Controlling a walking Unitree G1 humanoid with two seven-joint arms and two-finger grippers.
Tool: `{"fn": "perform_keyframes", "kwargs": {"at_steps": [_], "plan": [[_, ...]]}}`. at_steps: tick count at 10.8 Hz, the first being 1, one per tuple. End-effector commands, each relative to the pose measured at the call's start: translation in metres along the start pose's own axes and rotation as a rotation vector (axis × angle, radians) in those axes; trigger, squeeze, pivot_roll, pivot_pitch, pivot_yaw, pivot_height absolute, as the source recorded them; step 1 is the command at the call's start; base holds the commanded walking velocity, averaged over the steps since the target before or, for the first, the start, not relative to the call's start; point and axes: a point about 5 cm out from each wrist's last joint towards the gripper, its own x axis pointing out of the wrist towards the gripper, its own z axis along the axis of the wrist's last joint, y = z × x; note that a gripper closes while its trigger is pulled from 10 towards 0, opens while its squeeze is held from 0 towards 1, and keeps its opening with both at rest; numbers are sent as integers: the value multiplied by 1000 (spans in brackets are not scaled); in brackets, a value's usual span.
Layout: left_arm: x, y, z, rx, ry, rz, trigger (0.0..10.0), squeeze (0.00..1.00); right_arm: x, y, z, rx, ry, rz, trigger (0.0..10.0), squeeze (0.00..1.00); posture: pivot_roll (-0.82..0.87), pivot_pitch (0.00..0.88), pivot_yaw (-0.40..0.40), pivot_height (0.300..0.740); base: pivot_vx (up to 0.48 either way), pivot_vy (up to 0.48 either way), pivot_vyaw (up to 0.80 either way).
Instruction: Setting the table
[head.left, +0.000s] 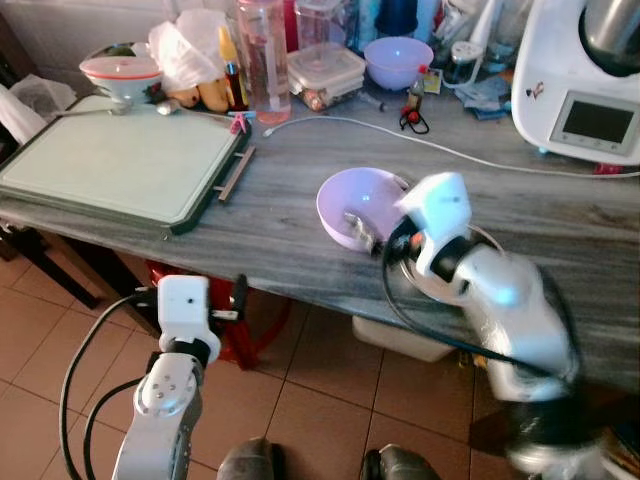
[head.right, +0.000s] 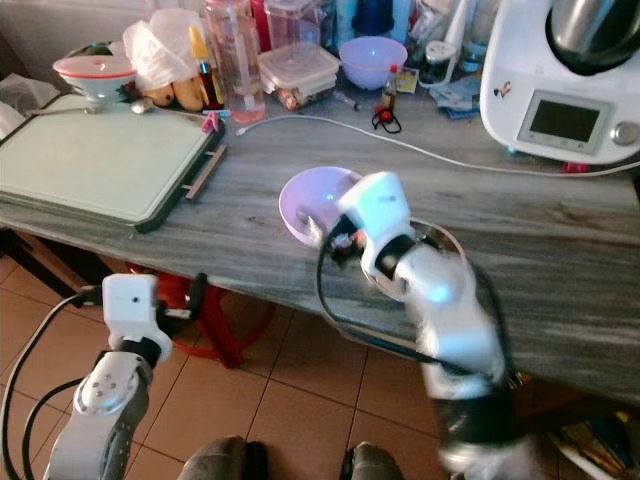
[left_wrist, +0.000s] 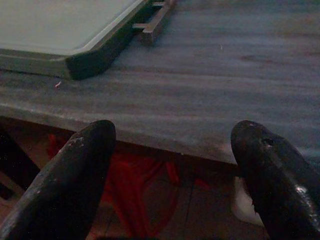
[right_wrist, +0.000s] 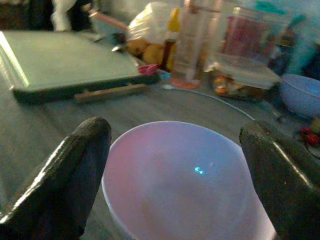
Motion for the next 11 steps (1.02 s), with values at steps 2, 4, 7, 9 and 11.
{"fn": "perform_keyframes", "kwargs": {"at_steps": [2,4,7,9,11], "plan": [[-4,-2,3,-6,-12,-4,10000,0,-11,2,-4,67,-46,-133,10000,933,-8,52,46,740,0,0,0],[-4,-2,3,-9,-7,-10,10000,0,-20,4,-15,98,-27,-222,10000,0,-10,60,46,740,-253,0,0],[0,-1,7,-4,-21,-5,10000,0,-18,4,-18,110,-28,-263,10000,0,-15,72,44,740,-271,0,-452],[-1,-2,7,-8,-20,-10,10000,0,-20,6,-20,111,-19,-260,10000,0,-14,79,42,740,-302,0,-262],[-1,-2,7,-9,-18,-12,10000,0,-20,5,-20,114,-19,-266,10000,0,-15,81,40,740,-300,0,0]]}}
